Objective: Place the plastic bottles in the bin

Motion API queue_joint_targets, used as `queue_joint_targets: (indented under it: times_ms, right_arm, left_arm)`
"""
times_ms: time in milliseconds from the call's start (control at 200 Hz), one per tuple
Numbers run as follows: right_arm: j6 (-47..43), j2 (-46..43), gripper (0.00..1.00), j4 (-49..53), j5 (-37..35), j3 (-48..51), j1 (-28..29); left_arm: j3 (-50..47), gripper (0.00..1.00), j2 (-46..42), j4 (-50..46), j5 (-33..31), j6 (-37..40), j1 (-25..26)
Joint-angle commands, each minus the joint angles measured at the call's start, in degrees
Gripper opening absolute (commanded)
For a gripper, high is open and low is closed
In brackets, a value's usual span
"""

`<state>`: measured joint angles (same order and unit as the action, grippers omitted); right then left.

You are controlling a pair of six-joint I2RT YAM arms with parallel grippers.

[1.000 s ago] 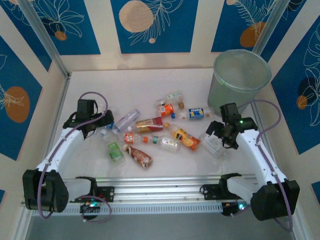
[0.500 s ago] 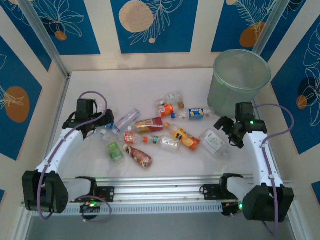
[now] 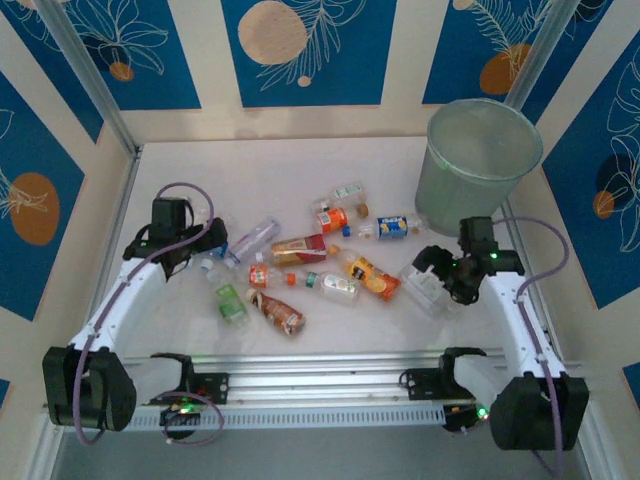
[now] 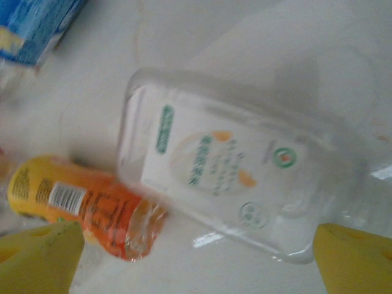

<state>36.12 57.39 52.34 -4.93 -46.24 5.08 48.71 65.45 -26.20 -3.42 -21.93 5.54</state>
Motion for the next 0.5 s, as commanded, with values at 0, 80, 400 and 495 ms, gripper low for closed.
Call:
queue_joint_targets:
  times_ms: [0, 80, 400, 495]
  right_arm:
    - [-2.5, 3.5, 0.95, 1.7, -2.7, -4.9, 8.4]
    - [-4.2, 8.8, 0.95, 2.4, -5.4, -8.4, 14.5]
    - [-16.7, 33.6, 0.94, 4.3, -11.9, -25.1, 25.8]
    - [-20.0, 39.2, 0.93, 3.9, -11.9, -28.8, 26.3]
  left_arm:
    - [2.1, 0.99, -1.0, -0.6, 0.9, 0.9, 0.4]
    - [2.2, 0.99, -0.9, -0.5, 1.1, 0.9, 0.4]
    - [1.4, 1.0, -2.5, -1.4, -0.1, 1.6, 0.4]
    - [1.2, 1.0, -3.0, -1.4, -0.1, 1.8, 0.4]
